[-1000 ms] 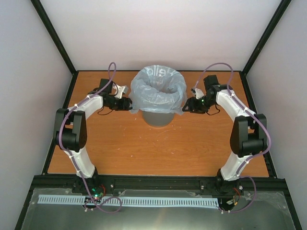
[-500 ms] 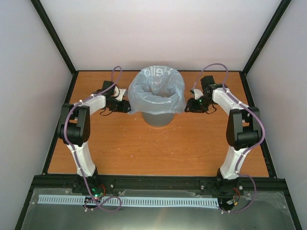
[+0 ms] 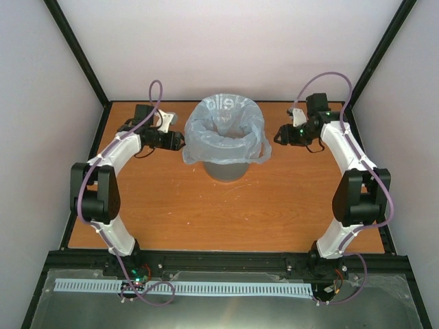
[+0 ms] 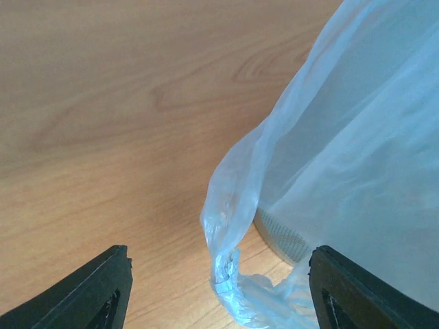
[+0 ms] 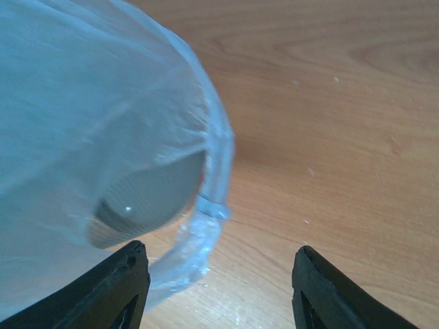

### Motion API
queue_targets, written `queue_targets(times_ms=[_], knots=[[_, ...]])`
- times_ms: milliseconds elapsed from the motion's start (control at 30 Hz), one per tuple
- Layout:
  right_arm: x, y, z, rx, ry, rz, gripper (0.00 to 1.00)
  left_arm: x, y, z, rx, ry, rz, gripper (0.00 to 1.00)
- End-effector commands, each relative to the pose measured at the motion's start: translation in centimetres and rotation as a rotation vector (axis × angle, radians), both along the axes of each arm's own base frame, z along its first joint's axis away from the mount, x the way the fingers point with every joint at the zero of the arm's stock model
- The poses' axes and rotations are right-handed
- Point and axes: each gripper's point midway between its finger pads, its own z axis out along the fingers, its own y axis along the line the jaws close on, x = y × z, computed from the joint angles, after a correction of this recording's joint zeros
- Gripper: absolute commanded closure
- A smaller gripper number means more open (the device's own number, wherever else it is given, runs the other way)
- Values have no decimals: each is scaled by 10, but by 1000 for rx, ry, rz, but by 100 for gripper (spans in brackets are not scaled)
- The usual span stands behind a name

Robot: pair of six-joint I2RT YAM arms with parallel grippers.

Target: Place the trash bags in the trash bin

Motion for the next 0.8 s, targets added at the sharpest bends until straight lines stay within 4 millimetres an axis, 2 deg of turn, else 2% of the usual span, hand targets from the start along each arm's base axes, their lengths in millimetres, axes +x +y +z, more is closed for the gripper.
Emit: queue_targets(times_ms=[0,167,200,300,400,500,633,767], knots=[[13,13,65,81,-145,40,42,9,2,68,13,-146,-33,28],[32,19,132,94,-318,66,41,21,-4,130,-9,-269,-64,28],[35,21,141,98,-336,70,41,23,-5,145,-17,-301,-72,28],[42,25,153,112,-361,77,39,23,-11,172,-41,-361,-110,28],[48,35,156,134,-368,101,34,24,-19,186,-75,-382,-151,28],[46,57,151,129,-367,163,30,21,-25,195,-104,-392,-184,28],[40,79,134,113,-337,217,28,11,-30,193,-110,-384,-216,28],[42,88,114,54,-314,233,28,-4,-36,191,-116,-379,-257,28]])
